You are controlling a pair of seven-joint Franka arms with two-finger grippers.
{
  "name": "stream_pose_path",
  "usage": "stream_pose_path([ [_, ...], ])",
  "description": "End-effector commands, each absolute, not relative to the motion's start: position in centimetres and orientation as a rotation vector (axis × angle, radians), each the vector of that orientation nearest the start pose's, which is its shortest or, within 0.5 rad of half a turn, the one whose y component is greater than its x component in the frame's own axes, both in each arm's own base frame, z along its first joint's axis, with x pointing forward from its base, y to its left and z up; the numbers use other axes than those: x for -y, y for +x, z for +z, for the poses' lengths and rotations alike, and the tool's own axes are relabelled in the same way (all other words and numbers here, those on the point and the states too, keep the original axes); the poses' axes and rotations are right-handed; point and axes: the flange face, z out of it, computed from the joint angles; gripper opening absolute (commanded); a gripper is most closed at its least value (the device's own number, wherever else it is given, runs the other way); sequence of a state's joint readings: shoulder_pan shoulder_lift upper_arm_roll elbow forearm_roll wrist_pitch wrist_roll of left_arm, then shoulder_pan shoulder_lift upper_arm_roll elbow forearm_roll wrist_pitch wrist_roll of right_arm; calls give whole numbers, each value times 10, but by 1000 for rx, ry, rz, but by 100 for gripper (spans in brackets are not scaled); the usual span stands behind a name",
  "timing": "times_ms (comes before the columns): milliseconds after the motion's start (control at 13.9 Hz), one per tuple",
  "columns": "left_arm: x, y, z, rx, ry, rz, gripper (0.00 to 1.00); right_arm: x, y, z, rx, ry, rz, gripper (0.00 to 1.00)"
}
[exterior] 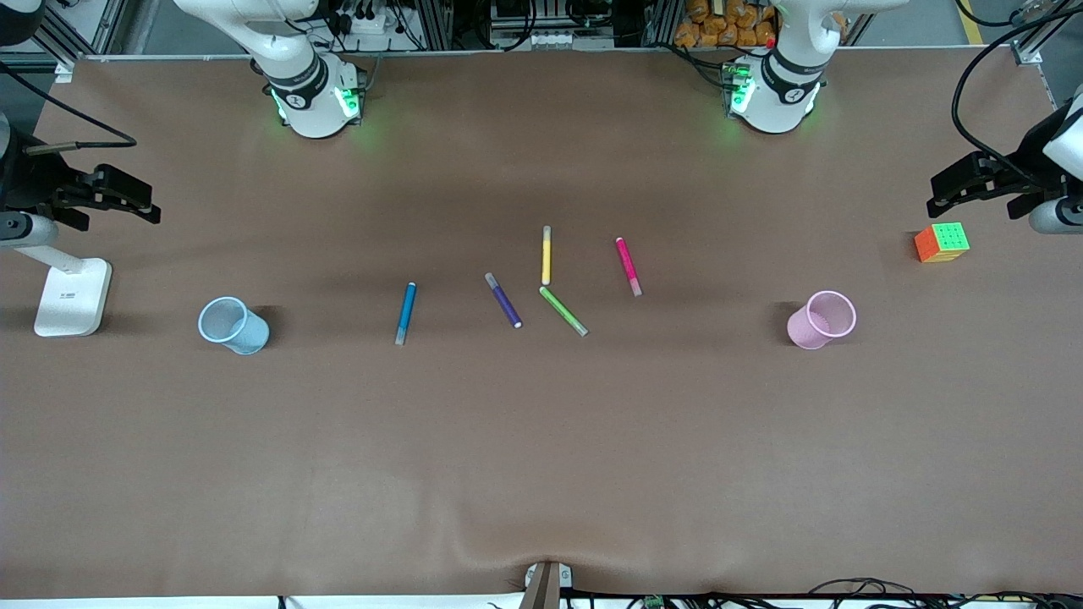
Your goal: Place pink and blue markers in matching cups
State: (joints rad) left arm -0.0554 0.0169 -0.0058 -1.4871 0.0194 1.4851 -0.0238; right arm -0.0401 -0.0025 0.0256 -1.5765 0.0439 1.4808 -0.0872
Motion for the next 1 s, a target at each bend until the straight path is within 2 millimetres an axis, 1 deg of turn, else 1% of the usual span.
stream_pose_path([
  [0,30,549,649,-70,-3111,41,100,4,542,620,95,-3100,133,100],
  [144,33,551,649,-81,-3107,39,100,4,542,619,95,-3100,136,100],
  [287,37,550,645,-69,-3119,63,100,4,542,619,93,-3100,136,100],
  [502,35,553,639,-67,-3118,85,100,4,542,619,95,-3100,136,100],
  [646,38,557,627,-74,-3113,125,100,4,542,619,95,-3100,136,100],
  [789,39,556,618,-74,-3109,175,100,4,542,618,95,-3100,138,100],
  [933,37,563,600,-93,-3105,230,100,4,542,618,95,-3100,138,100],
])
